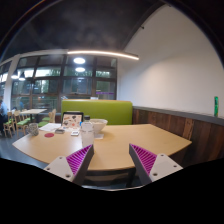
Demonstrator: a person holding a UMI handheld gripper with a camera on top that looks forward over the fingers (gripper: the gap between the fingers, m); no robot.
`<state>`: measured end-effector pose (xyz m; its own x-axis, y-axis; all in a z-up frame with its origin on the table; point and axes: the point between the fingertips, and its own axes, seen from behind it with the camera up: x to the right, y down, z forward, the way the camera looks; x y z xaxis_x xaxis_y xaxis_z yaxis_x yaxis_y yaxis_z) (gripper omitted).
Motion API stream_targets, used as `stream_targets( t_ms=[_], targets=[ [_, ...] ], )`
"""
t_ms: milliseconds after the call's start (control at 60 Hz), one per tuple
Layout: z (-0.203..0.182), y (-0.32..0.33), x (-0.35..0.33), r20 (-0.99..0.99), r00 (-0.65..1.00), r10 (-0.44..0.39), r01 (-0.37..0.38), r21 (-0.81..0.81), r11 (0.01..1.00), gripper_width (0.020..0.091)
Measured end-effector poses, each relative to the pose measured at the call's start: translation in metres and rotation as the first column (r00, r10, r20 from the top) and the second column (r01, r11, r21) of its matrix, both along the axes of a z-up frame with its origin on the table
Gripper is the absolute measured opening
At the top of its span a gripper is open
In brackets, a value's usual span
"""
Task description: Pour water
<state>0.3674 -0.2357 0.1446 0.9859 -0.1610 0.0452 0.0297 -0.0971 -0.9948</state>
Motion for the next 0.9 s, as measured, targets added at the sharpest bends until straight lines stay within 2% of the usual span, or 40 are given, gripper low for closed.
stream_targets(
  t_ms=[217, 333, 517, 650, 750, 900],
  targets=[
    [-0.009, 0.004, 0.002, 0.0, 1.0, 0.011, -0.011, -0.023, 1.0, 0.0809],
    [-0.009, 0.016, -0.013, 0.026, 0.998, 0.049, -0.049, -0.01, 0.999, 0.0807],
    [-0.029, 0.069, -0.051, 0.012, 0.993, 0.121, -0.121, -0.015, 0.993, 0.0808],
    [-0.042, 0.136, -0.085, 0.022, 0.99, 0.141, -0.14, -0.017, 0.99, 0.0806],
    [-0.048, 0.187, -0.101, 0.034, 0.992, 0.123, -0.122, -0.029, 0.992, 0.0812],
    [-0.053, 0.249, -0.09, 0.047, 0.998, 0.044, -0.042, -0.037, 0.998, 0.0813]
  ],
)
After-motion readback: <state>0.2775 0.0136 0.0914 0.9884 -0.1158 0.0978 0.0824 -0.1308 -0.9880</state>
